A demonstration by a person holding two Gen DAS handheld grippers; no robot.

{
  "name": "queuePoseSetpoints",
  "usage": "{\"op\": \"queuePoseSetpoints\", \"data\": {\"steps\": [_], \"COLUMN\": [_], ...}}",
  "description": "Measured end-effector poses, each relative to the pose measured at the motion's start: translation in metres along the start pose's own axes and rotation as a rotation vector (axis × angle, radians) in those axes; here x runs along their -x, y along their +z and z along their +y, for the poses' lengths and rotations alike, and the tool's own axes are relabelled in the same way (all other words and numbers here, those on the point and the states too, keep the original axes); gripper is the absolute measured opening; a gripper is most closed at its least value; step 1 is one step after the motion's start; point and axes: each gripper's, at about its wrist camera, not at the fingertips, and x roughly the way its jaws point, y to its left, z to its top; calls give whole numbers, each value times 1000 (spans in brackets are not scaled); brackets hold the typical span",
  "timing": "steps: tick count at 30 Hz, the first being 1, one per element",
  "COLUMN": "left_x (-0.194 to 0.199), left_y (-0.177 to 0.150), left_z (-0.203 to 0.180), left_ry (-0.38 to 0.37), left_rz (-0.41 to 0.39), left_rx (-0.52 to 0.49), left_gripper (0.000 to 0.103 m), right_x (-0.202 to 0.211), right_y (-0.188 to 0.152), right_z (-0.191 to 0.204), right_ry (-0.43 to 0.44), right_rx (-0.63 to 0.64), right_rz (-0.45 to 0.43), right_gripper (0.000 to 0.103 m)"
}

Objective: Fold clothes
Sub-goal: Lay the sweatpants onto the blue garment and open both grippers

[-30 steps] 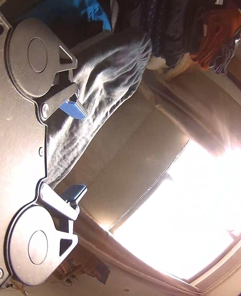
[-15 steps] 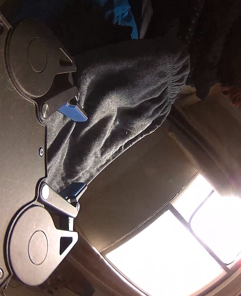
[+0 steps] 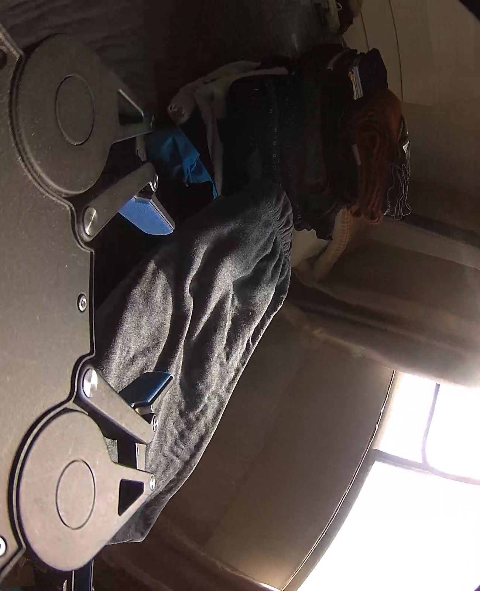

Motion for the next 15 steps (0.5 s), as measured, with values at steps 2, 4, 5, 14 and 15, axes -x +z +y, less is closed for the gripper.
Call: {"op": "queuePoseSetpoints", "data": {"steps": [2, 4, 5, 14, 15], "left_x": [14, 26, 32, 73, 77], "left_y": [-8, -17, -20, -50, -52], "left_z": [-11, -22, -28, -83, -88], "left_ry": [29, 56, 66, 116, 121], "left_rz": [8, 8, 9, 6, 4], "left_rx": [-26, -39, -38, -32, -33], "left_gripper": [83, 84, 84, 85, 86], "right_x": [2, 5, 6, 26, 28], "right_y": [2, 1, 1, -1, -1], "right_z": [9, 18, 22, 41, 42], "right_ry": [5, 3, 1, 23, 28], "right_rx": [22, 47, 56, 147, 161], "right_rz": [0, 3, 7, 41, 44], "right_gripper": [64, 64, 64, 64, 64]}}
